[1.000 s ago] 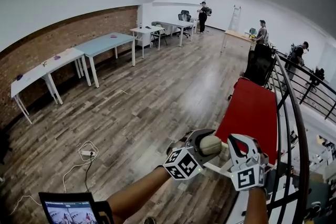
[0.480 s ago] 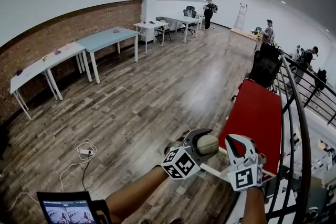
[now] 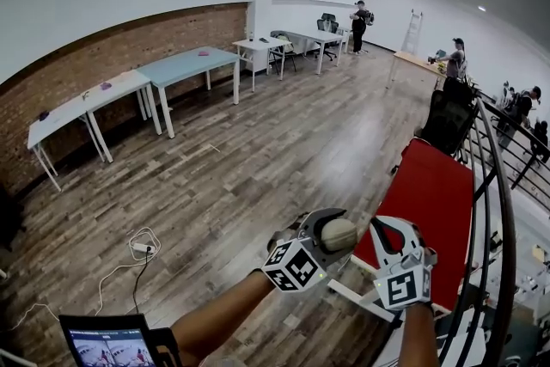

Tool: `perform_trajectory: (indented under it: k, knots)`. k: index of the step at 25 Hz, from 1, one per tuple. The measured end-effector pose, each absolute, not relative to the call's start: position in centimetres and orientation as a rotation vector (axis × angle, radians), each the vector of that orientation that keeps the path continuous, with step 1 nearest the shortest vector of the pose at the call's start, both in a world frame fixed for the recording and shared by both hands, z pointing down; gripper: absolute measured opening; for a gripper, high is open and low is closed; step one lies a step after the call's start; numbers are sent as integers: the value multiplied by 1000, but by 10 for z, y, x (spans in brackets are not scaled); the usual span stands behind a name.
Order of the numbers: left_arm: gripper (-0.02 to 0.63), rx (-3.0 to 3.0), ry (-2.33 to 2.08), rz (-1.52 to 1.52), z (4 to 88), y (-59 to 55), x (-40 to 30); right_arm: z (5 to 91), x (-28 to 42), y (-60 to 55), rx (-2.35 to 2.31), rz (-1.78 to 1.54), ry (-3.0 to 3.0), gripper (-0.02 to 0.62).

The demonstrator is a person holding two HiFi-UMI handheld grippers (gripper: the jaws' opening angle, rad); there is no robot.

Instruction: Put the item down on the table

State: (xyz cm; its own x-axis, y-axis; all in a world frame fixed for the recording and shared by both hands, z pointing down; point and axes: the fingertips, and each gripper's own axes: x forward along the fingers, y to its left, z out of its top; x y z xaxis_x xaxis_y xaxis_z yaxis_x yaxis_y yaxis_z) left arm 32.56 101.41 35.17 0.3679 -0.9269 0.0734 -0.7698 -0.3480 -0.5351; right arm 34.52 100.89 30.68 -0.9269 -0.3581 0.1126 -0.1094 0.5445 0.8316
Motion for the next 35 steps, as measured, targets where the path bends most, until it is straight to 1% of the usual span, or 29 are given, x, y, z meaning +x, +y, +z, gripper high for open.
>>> perform_trajectory:
  k: [6, 11, 17, 21, 35]
  knots:
    - [307, -2220, 1491, -537, 362, 973, 311, 321, 330, 968, 366, -1310, -2537, 6]
    - [307, -2236, 1479, -530, 361, 960, 306, 321, 323, 953, 370, -1292, -2523, 6]
    - [307, -2266, 1458, -503, 370, 929, 263, 332, 282, 927, 383, -1288, -2491, 6]
    - [307, -2274, 1432, -490, 357, 916, 227, 317, 248, 910, 424, -1285, -2492, 6]
    - [307, -2276, 1434, -441, 358, 898, 104, 322, 127, 900, 440, -1285, -2480, 6]
